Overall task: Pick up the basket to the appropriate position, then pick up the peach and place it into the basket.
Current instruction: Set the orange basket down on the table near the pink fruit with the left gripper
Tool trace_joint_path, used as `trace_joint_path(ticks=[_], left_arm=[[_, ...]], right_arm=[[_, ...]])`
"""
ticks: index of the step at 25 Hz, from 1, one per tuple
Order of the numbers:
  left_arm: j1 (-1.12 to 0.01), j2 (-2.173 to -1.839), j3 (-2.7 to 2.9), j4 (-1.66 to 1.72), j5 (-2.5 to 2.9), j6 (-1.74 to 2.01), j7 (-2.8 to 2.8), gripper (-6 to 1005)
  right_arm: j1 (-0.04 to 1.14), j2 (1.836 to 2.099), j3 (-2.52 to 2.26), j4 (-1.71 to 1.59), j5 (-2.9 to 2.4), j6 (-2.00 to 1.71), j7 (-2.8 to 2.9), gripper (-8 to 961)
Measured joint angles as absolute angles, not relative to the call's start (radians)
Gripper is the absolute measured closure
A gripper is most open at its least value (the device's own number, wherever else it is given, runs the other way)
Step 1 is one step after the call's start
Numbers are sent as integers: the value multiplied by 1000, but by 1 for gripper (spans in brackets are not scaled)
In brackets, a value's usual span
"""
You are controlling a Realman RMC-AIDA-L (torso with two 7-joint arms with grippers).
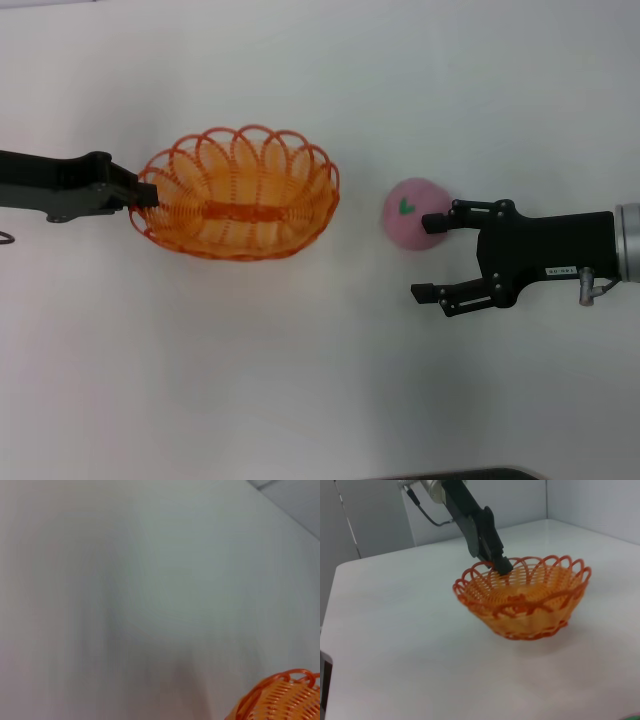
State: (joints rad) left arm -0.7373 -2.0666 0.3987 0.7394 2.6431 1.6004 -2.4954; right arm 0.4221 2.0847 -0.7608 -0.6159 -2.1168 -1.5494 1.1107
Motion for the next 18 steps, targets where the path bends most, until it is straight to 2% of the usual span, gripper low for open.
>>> trace_joint_path(ticks=[8,18], left_arm=[[-697,-2113,410,820,2634,1561,-2498,919],[-676,-2133,410,833,2637,1536,-2495,918]], right_arm=[[422,2085,-761,-614,-2117,-1549,1111,5],[423,2086,-761,-612,-2117,-1548,1111,5]])
